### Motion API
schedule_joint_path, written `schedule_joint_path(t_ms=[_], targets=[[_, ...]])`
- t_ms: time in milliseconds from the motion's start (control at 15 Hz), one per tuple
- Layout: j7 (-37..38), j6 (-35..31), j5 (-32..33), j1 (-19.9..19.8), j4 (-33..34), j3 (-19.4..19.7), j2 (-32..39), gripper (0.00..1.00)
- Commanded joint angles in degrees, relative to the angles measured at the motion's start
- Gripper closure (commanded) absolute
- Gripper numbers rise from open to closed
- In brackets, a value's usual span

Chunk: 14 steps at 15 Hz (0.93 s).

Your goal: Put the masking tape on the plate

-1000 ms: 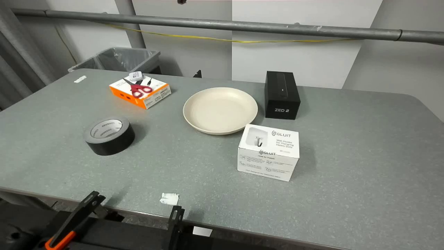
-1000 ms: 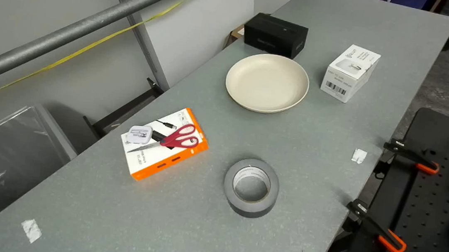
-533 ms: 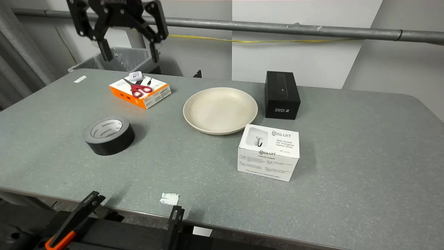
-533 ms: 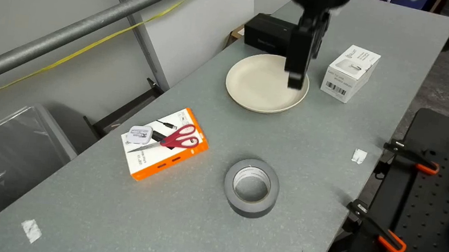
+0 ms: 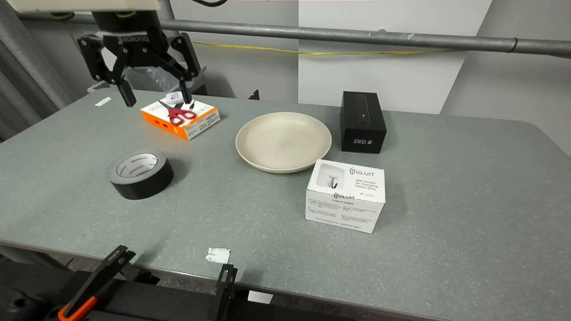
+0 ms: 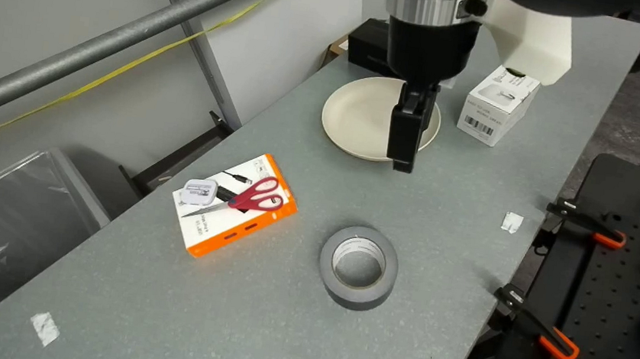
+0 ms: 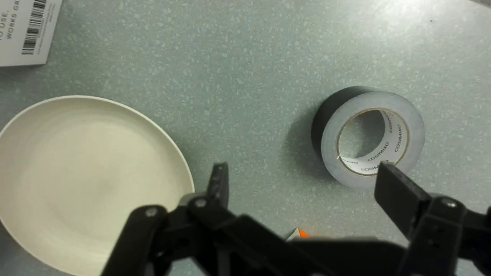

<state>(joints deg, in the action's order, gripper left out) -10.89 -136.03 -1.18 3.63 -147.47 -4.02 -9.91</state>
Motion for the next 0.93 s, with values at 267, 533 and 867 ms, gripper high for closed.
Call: schedule_joint_path(t_ms=[267,533,867], targets=[[-0.75,-12.61,-2.99,1.78,1.27,-0.30,8.50,0.00],[-1.61,-14.88,-3.22,2.83,3.08,-2.35,16.45,0.00],[-2.78,-16.89,-2.95,2.53,6.71,-5.68,25.99,0.00]])
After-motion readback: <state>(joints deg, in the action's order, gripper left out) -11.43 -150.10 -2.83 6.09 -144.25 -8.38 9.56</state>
